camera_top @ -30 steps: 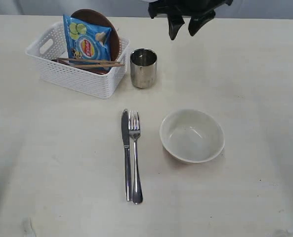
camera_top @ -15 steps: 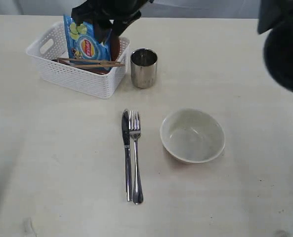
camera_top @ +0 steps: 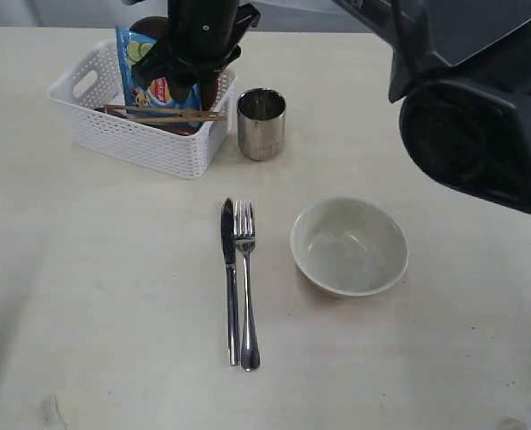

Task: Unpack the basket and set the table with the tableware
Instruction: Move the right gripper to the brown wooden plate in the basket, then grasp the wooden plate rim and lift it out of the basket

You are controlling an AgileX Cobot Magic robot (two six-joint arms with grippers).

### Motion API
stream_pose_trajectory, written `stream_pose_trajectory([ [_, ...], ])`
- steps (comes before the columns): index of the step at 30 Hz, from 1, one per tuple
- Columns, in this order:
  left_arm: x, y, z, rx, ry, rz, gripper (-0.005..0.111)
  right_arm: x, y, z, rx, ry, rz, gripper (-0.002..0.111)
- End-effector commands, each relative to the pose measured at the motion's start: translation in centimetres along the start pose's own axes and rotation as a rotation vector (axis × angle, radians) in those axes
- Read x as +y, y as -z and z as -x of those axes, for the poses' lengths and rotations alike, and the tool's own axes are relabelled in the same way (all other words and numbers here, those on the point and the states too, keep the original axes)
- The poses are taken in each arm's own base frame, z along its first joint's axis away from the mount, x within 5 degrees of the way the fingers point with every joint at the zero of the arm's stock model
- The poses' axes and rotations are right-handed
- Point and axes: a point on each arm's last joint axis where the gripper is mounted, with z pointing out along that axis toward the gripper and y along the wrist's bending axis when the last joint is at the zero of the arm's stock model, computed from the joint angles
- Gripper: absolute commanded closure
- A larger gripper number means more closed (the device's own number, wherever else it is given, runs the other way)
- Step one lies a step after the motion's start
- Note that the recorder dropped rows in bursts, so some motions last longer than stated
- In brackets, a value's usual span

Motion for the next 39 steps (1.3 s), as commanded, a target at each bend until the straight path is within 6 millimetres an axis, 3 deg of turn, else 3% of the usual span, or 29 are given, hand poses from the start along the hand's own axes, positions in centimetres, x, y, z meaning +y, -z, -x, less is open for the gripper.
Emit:
stream_pose_trajectory([
  [1, 0.0, 0.0, 0.0, -0.005, 0.003, 0.002, 0.107, 1.0, -0.3, 0.2, -0.007, 0.032, 0.023, 0.06],
  [10, 0.0, 0.0, 0.0, -0.005, 0.003, 0.002, 0.107, 1.6, -0.4, 0.3, -0.004, 0.045, 0.023, 0.06],
  [15, 0.0, 0.0, 0.0, -0.005, 0.003, 0.002, 0.107, 0.5, 0.1, 0.3, 0.0, 0.014, -0.1, 0.06],
  [19, 0.0, 0.0, 0.0, -0.005, 0.003, 0.002, 0.107, -0.8, 1.3, 1.6, -0.132, -0.104, -0.247, 0.06],
  [26, 0.0, 0.0, 0.0, -0.005, 0.003, 0.002, 0.107, -1.3, 2.8, 3.1, -0.305, -0.133, -0.269, 0.06],
  [33, 0.0, 0.0, 0.0, -0.005, 0.003, 0.002, 0.107, -2.2, 0.2, 3.3, -0.338, -0.154, -0.262, 0.061],
  [39, 0.0, 0.0, 0.0, -0.005, 0.003, 0.002, 0.107, -2.6, -0.1, 3.1, -0.321, -0.14, -0.288, 0.067],
])
